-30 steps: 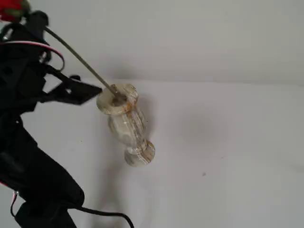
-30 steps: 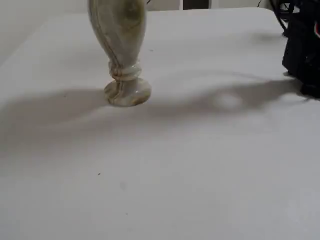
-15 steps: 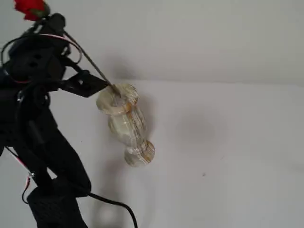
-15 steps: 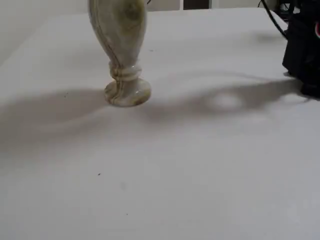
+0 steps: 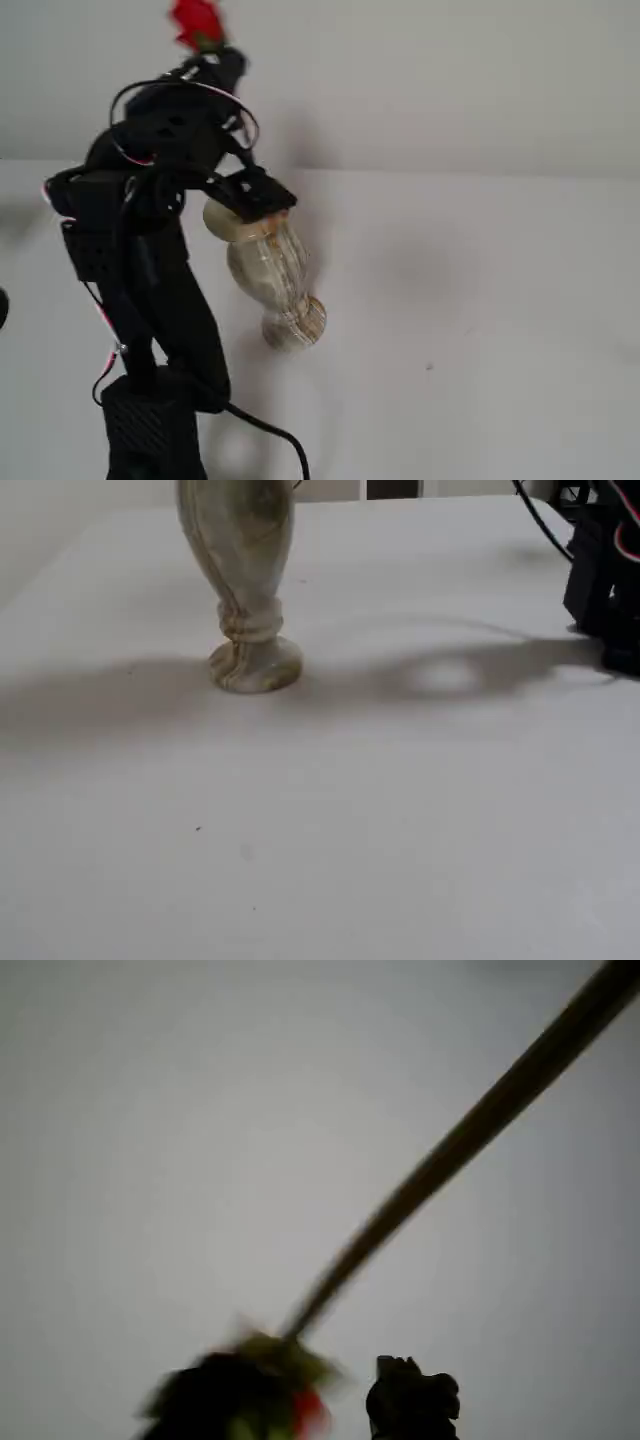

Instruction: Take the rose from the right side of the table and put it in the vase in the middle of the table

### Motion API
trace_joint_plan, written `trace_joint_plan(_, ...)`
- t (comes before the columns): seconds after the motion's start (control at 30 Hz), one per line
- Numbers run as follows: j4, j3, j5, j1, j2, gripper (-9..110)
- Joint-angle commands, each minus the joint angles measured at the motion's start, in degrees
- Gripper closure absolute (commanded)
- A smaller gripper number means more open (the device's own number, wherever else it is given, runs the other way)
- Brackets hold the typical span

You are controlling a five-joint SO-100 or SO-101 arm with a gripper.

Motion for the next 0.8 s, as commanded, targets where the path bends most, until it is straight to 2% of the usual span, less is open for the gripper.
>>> trace_joint_plan(0.0, 3.7, -1.8, -5.4, 1.0, 1.8, 58)
trace_joint_plan(0.07, 6.9, -1.8, -6.9, 0.4, 2.9, 52)
trace_joint_plan(0.23, 13.5, -1.8, -15.6, -1.1, 6.9, 46)
trace_joint_plan(0.47, 23.6, -1.8, -39.5, -3.3, 14.9, 48)
trace_joint_plan(0.53, 27.6, -1.8, -48.1, -3.9, 18.0, 57)
trace_joint_plan(0.63, 29.0, -1.8, -56.7, -2.3, 22.1, 82)
trace_joint_plan(0.7, 28.9, -1.8, -58.8, 0.0, 24.7, 100)
trace_joint_plan(0.77, 28.9, -1.4, -65.0, 1.5, 26.8, 101)
